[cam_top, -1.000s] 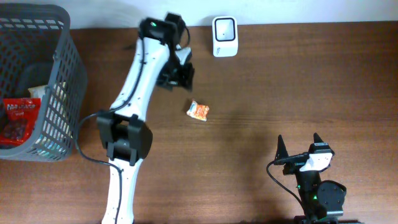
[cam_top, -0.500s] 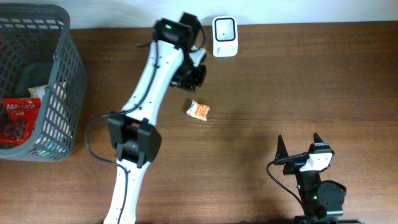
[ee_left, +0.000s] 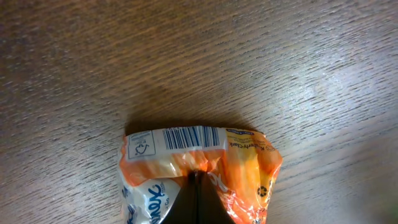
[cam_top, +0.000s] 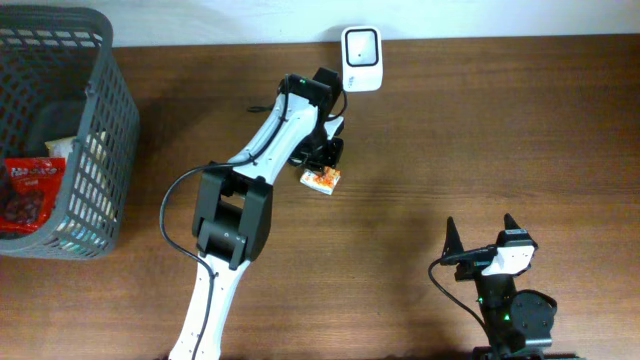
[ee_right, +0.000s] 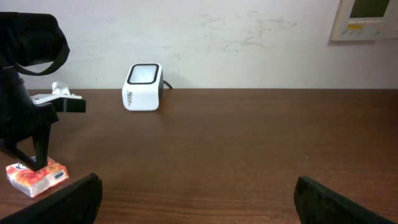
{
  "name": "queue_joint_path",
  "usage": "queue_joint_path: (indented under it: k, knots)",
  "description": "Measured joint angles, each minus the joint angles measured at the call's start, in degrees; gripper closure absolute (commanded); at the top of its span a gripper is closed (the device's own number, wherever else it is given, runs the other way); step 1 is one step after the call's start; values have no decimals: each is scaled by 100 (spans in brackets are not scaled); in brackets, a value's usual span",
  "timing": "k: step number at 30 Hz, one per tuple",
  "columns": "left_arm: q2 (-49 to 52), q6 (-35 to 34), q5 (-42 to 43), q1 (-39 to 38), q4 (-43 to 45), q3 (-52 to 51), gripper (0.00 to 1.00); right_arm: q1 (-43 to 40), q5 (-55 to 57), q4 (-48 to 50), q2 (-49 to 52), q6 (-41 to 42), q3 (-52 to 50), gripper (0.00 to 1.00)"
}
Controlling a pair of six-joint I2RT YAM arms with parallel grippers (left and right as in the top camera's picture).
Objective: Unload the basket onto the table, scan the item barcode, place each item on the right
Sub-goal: 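Lift the box out and place it on the table center, then open the left gripper and return it to the basket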
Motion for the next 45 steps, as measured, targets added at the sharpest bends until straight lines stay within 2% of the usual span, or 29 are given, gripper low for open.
queue_joint_path:
  k: [5, 8, 11, 16, 20, 21, 22, 26, 29, 32, 34, 40, 43, 45]
  knots:
    - [39, 0, 17, 7, -787, 323, 100, 0, -2, 0, 0, 0, 0, 2]
    - [68, 0, 22, 17, -1405, 1139, 100, 0, 0, 0, 0, -2, 0, 2]
    - [66, 0, 20, 44, -1657, 1932, 100, 0, 0, 0, 0, -2, 0, 2]
    - [70, -2, -118, 92, -2157, 2583, 100, 0, 0, 0, 0, -4, 0, 2]
    - [-35, 0, -284, 372, -2194, 3259, 99, 0, 0, 0, 0, -4, 0, 2]
    - [-103, 0, -299, 466, -2192, 3344, 89, 0, -2, 0, 0, -7, 0, 2]
    - [-229, 0, -317, 638, -2190, 3462, 86, 0, 0, 0, 0, -2, 0, 2]
    - [-1043, -20, -442, 1270, -2188, 3602, 85, 0, 0, 0, 0, -2, 0, 2]
    - [-1856, -17, -697, 1829, -2186, 3687, 69, 0, 0, 0, 0, -2, 0, 2]
    - [-2614, -48, -883, 2540, -2164, 3781, 60, 0, 0, 0, 0, 0, 0, 2]
    - [-2903, -57, -935, 3086, -2127, 3836, 47, 0, 0, 0, 0, -2, 0, 2]
    - [-2898, -313, -1034, 4802, -2052, 3816, 34, 0, -2, 0, 0, -4, 0, 2]
    - [-2688, -616, -1056, 5425, -2035, 3720, 22, 0, 0, 0, 0, 0, 0, 2]
    - [-2566, -796, -1054, 5711, -2039, 3582, 9, 0, 0, 0, 0, 0, 0, 2]
